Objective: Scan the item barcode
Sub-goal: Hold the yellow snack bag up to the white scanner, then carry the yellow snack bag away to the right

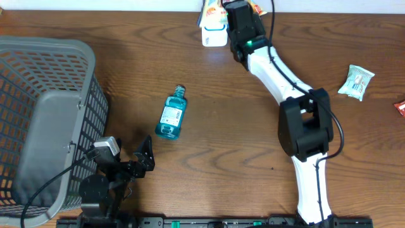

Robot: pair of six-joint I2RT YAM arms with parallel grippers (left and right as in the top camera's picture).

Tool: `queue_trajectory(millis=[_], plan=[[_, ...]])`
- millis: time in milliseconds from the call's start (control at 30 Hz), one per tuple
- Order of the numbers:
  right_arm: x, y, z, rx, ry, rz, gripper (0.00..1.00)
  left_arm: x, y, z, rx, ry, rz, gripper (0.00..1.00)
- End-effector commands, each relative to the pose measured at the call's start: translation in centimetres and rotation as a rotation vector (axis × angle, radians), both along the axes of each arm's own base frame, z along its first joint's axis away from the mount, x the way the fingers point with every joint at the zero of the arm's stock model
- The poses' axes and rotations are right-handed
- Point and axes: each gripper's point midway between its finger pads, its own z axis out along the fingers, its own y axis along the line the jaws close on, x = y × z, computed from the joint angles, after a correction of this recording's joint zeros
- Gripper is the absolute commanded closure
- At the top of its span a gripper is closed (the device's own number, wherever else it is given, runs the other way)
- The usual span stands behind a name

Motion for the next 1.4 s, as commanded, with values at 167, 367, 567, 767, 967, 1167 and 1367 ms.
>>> queue_trajectory(millis=[167, 367, 567, 767, 967, 1167, 1367], plan=[[0.3, -1.9, 1.8, -0.02, -0.105, -0.146, 0.99, -0.1, -0.3, 0.1, -0.016, 0.002, -0.012, 0.02], [1.1, -1.0, 0.1, 0.029, -0.19, -0.203, 0.99, -0.1, -0.3, 0.0, -0.016, 0.003, -0.012, 0.02], [1.3, 0.5, -2.6, -0.083, -0.306, -0.266, 0.99, -0.1, -0.3, 0.0, -0.016, 0.003, -0.012, 0.02], [0.7, 2.4, -4.8, -0.08, -0.349, -0.284, 0.99, -0.1, -0.3, 0.0, -0.016, 0.002, -0.012, 0.02], [-0.3, 0.0, -3.5, -0.177, -0.358, -0.402, 0.99, -0.1, -0.3, 0.0, -0.015, 0.002, -0.012, 0.02], [-1.1, -5.2, 1.5, -0.332, -0.358, -0.595, 0.99, -0.1, -0.3, 0.1, -0.015, 0.002, -0.013, 0.02], [-2.9, -11.4, 7.9, -0.412, -0.338, -0.782, 0.99, -0.1, -0.3, 0.0, -0.016, 0.002, -0.012, 0.02]])
